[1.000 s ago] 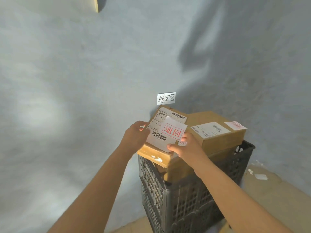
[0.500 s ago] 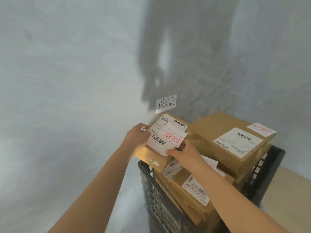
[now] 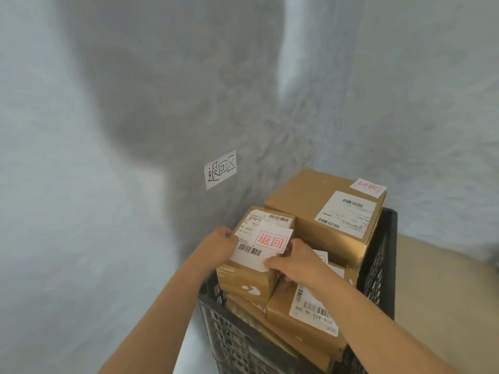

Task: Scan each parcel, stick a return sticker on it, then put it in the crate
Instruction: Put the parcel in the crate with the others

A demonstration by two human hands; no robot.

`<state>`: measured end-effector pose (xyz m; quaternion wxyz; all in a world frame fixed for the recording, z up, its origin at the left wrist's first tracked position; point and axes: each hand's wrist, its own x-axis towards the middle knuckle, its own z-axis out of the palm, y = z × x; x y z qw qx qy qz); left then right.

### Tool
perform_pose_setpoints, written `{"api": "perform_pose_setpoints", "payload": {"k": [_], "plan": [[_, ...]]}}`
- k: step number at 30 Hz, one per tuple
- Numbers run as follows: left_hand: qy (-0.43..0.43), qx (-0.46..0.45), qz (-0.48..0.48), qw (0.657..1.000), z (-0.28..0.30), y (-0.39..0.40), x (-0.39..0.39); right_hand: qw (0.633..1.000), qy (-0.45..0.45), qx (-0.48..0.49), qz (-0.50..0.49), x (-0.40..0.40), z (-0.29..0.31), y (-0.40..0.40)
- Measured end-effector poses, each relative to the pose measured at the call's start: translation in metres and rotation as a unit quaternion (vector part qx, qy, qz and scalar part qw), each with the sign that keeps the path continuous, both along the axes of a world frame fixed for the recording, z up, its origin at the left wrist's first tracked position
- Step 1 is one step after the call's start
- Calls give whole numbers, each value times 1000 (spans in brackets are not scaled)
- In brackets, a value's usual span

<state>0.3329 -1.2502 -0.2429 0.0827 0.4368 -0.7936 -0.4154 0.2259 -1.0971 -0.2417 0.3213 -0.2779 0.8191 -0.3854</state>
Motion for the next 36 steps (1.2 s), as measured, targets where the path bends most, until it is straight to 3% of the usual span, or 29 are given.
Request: {"api": "perform_pose_setpoints", "payload": {"k": [9, 15, 21, 25, 36], "plan": [[-88, -70, -45, 993, 8, -2, -5, 998, -2, -51, 34, -6, -4, 30], [-4, -215, -67, 974, 40, 45, -17, 992, 117, -9, 37, -17, -5, 77], [35, -272, -177, 945, 58, 171, -75, 963, 269, -14, 1, -42, 9, 186], [44, -358, -279, 890, 51, 274, -115, 934, 352, 51, -37, -71, 18, 293], [100, -429, -456, 773, 30, 564, -194, 863, 402, 191, -238, -85, 19, 597]]}}
